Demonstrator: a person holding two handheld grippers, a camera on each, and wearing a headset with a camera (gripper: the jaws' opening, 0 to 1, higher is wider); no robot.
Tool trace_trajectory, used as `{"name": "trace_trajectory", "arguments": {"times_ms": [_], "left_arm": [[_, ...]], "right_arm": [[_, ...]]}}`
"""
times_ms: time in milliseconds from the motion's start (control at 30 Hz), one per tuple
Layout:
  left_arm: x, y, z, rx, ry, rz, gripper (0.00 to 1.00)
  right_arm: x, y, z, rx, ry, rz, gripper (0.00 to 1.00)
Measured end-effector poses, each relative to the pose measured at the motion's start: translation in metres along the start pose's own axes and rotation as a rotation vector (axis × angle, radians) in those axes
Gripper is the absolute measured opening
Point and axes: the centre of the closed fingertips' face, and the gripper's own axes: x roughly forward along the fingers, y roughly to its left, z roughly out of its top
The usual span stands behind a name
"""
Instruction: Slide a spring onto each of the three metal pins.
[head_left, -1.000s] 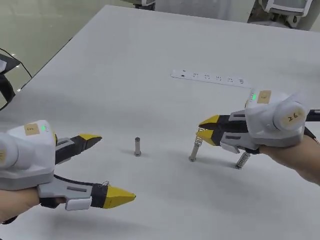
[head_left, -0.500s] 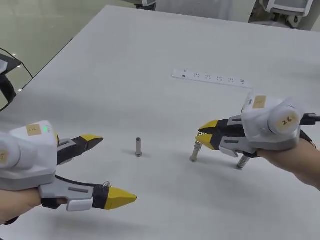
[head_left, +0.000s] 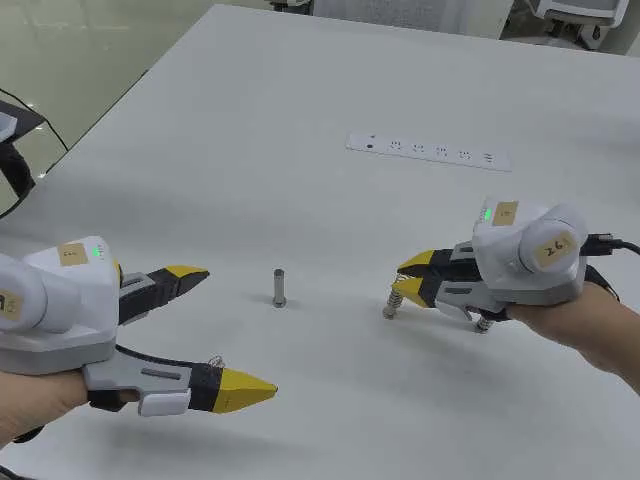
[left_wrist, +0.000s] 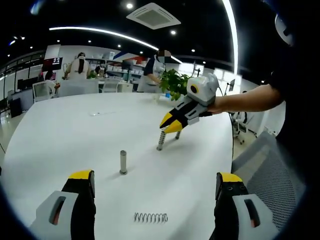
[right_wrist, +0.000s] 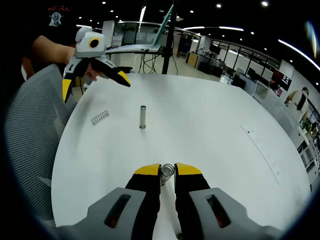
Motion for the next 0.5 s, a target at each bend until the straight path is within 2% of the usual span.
{"name": "trace_trajectory", "arguments": {"times_ms": [500], "left_arm": [[-0.001, 0.001, 0.002, -0.003, -0.007, 0.005, 0.98]], "right_arm": [[0.009, 0.006, -0.012, 0.014, 0.023, 0.011, 0.08]]}}
